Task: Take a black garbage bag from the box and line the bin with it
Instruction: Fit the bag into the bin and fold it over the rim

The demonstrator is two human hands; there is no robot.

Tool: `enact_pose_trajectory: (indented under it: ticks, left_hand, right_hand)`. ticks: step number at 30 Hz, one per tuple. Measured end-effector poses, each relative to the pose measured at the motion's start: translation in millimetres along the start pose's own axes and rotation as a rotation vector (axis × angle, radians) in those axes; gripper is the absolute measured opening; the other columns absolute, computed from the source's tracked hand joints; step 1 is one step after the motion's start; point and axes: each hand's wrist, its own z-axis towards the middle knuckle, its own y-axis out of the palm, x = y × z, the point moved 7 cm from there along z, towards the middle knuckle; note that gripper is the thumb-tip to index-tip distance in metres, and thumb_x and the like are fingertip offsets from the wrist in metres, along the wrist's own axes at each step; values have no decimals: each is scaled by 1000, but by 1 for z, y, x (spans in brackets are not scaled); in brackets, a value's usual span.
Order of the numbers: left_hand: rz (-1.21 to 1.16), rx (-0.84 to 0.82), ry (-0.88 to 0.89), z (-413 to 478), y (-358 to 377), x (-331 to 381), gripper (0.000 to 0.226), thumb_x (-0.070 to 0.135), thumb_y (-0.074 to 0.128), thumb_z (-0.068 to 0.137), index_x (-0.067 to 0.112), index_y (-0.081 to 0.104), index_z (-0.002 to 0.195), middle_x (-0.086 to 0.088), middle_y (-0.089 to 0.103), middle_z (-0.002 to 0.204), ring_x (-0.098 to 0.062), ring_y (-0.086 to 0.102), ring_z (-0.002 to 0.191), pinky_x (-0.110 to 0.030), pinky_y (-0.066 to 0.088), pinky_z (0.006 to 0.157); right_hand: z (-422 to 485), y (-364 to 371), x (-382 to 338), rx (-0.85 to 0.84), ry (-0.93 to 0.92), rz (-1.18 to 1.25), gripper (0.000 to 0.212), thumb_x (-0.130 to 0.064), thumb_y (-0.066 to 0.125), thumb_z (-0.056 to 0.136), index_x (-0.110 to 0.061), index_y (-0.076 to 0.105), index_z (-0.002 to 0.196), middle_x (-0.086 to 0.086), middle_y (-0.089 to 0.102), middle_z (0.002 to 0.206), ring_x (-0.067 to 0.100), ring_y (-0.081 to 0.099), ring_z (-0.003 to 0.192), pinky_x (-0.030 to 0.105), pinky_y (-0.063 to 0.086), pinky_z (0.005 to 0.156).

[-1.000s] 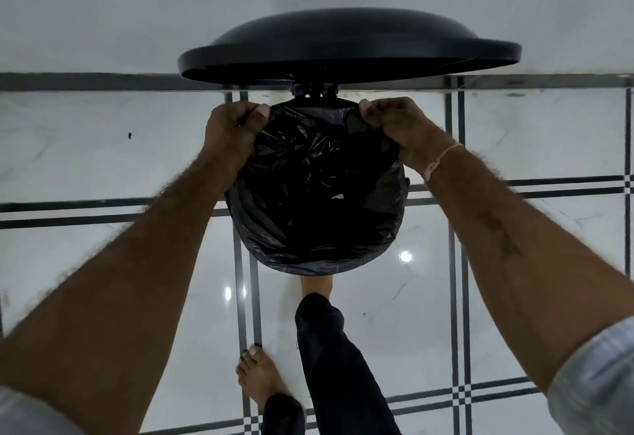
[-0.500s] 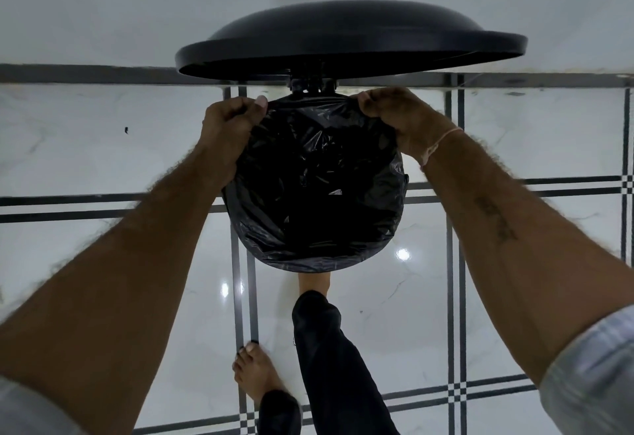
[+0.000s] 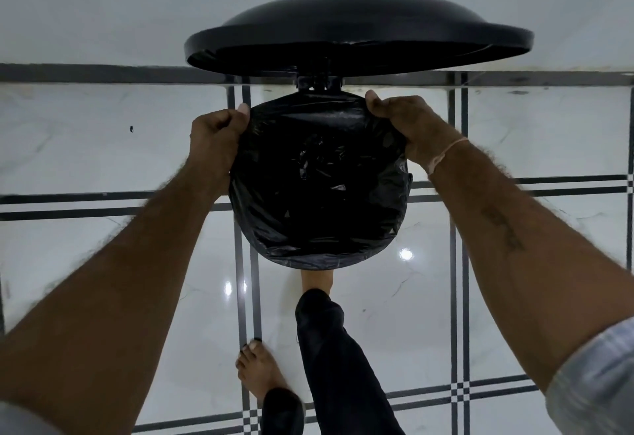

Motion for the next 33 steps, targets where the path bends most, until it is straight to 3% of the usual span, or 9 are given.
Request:
enact_pose_trajectory:
  ticks: [4, 6, 12, 15, 17, 21, 26, 31, 33]
  left_hand:
    - [-65, 84, -41, -9, -8, -6, 35, 34, 59, 105, 14, 66, 77, 10, 64, 65, -3, 63, 59, -19, 52, 57]
    - [-95, 81, -90, -16, -13, -13, 32, 34, 62, 102, 21, 62, 73, 11, 63, 65, -6, 60, 60, -21, 50, 56]
    - [-144, 91, -180, -22, -19, -24, 26, 37, 68, 99, 18, 67, 80, 7, 70, 65, -9, 64, 53, -23, 52, 51]
    - [-50, 126, -93, -28, -18, -22, 40, 39, 58, 104, 17, 60, 71, 6, 55, 56, -8, 50, 48, -20, 42, 48]
    - [-50, 120, -47, -36, -15, -21, 44, 40, 53, 106, 17, 55, 69, 3, 48, 61, -10, 47, 55, -21, 42, 53]
    - [-56, 132, -69, -39, -17, -24, 24, 31, 62, 103, 10, 67, 94, 2, 64, 74, -8, 61, 59, -23, 50, 57]
    - [-102, 155, -139, -36, -20, -32, 35, 33, 64, 101, 18, 59, 70, 2, 54, 65, -11, 52, 57, -22, 46, 54]
    - [-102, 214, -28, -44, -17, -27, 15, 28, 73, 95, 14, 66, 94, -9, 68, 87, -14, 66, 70, -27, 56, 66]
    - [-41, 171, 12, -41, -15, -25, 14, 24, 77, 88, 15, 67, 92, -10, 69, 92, -21, 68, 80, -38, 60, 77]
  right_hand:
    - [-11, -12, 9, -21, -36, 39, 28, -38, 78, 90, -15, 72, 76, 14, 72, 93, 28, 68, 86, 46, 59, 92]
    - [-20, -23, 24, -29, -4, 29, 26, -40, 71, 95, -20, 69, 80, 1, 72, 89, 19, 67, 86, 39, 56, 85]
    - [-36, -26, 46, -17, 202, 114, 34, -43, 63, 100, -12, 73, 111, 0, 73, 104, 18, 68, 97, 36, 55, 82]
    - [-36, -18, 43, -7, 238, 134, 32, -43, 59, 103, -14, 72, 103, -2, 75, 101, 18, 70, 99, 35, 58, 82]
    - [-37, -20, 44, 22, 176, 87, 39, -47, 55, 104, -12, 72, 102, -1, 74, 98, 15, 71, 91, 30, 58, 73]
    - [-42, -21, 45, 48, 82, 23, 41, -49, 49, 106, -14, 69, 97, -4, 71, 91, 8, 66, 78, 17, 52, 53]
    - [-41, -18, 48, 21, 212, 89, 37, -52, 53, 103, -19, 70, 100, -7, 70, 102, 13, 65, 96, 36, 53, 88]
    - [-40, -19, 26, 94, 33, 147, 22, -31, 60, 104, -10, 64, 103, -1, 65, 80, 10, 65, 69, 17, 51, 46]
    - [-35, -13, 10, 77, -34, 107, 24, -33, 69, 99, -10, 65, 91, 3, 65, 75, 9, 65, 57, 17, 52, 47]
